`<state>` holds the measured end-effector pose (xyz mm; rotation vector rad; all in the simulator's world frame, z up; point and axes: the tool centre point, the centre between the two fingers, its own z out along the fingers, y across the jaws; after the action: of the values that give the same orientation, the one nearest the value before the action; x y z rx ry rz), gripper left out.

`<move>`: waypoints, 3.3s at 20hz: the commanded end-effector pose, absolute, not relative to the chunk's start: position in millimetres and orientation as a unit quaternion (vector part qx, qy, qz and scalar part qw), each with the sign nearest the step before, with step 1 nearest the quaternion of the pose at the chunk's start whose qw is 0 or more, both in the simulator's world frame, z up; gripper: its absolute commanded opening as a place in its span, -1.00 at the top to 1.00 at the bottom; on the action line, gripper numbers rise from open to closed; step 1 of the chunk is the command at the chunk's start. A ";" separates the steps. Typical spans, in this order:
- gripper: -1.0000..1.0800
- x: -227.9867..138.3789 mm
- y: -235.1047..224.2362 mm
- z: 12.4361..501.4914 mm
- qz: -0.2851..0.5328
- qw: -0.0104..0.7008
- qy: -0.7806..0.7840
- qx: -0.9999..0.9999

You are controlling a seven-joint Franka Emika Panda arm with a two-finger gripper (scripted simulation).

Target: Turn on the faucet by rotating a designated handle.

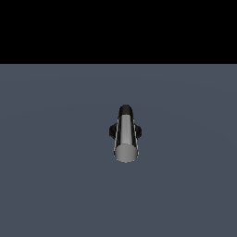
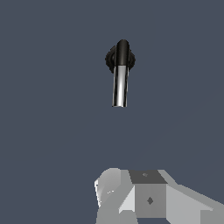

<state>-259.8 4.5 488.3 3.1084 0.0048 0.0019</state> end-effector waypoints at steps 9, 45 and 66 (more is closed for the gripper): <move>1.00 -257.0 5.4 472.8 0.001 0.016 0.002 1.000; 1.00 -207.0 24.9 210.5 0.000 0.005 0.012 1.000; 1.00 -180.4 35.3 106.8 0.000 0.000 0.016 1.000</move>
<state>-181.7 34.9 110.5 3.1413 0.0506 -0.0013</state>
